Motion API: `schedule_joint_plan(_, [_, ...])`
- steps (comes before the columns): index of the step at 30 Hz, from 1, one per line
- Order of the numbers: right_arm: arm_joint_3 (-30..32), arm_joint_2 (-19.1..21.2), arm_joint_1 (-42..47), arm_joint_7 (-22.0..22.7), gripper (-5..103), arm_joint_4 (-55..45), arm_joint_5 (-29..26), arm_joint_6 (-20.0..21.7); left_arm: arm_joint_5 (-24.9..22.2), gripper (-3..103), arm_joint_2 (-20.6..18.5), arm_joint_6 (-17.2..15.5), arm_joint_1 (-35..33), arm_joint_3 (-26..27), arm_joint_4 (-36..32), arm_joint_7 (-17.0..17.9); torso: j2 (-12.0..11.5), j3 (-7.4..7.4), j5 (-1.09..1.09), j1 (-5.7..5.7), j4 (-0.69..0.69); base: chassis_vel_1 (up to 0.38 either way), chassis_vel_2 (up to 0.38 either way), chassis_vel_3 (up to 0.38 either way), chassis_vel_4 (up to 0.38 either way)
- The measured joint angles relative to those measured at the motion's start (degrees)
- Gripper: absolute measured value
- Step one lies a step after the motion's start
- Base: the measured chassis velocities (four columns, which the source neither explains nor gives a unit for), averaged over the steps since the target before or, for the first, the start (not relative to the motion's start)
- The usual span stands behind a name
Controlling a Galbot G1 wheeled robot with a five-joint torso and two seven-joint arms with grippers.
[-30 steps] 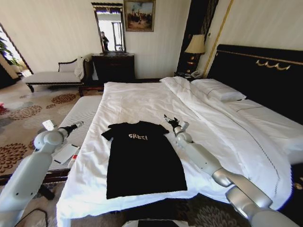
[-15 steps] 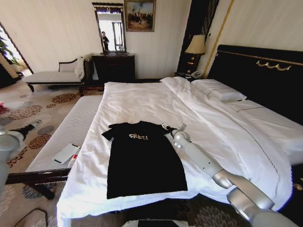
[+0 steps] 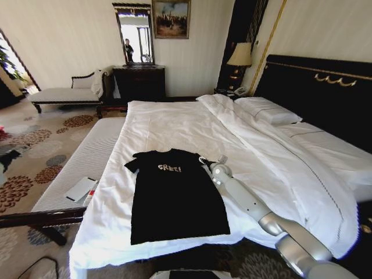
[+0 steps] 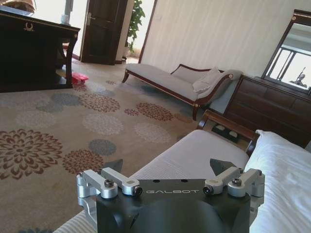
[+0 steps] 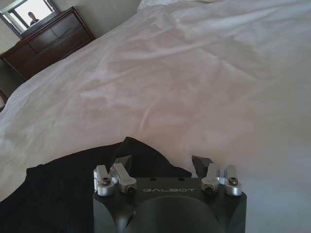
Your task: Fold the clothes on the bed.
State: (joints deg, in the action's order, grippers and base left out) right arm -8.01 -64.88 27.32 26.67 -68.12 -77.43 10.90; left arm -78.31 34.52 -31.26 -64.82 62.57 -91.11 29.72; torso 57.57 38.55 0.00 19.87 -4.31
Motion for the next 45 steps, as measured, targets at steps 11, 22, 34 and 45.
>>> schedule_joint_plan(11, [-0.1, -0.2, 0.2, -2.9, 30, 1.0, 0.4, -1.0, -3.0, 100, -0.1, -0.2, 0.5, 0.8, -0.1, -0.2, 0.0, 0.0, 0.0, 0.0, -0.01, 0.0, 0.0, 0.0, 0.0])
schedule_joint_plan(22, [0.5, 0.6, -0.6, -8.5, 1, 1.1, 1.2, -5.4, -2.6, 100, 0.4, -0.2, 0.7, 0.1, -0.2, -0.2, 0.0, 0.0, 0.0, 0.0, 0.01, 0.0, 0.0, 0.0, 0.0])
schedule_joint_plan(34, [2.1, 1.8, -2.7, -12.2, 1, 4.1, 2.7, -9.2, -1.9, 100, 1.1, -0.1, 1.4, -1.2, -0.7, -0.1, 0.0, 0.0, 0.01, 0.0, 0.0, 0.0, 0.0, 0.0, 0.0])
schedule_joint_plan(45, [-1.8, -0.5, -11.1, -14.9, 1, 13.5, 6.5, -9.2, -1.3, 100, 1.5, 0.0, 1.0, -1.8, -1.0, -0.2, 0.0, 0.0, 0.0, 0.0, 0.01, 0.0, 0.0, 0.0, 0.0])
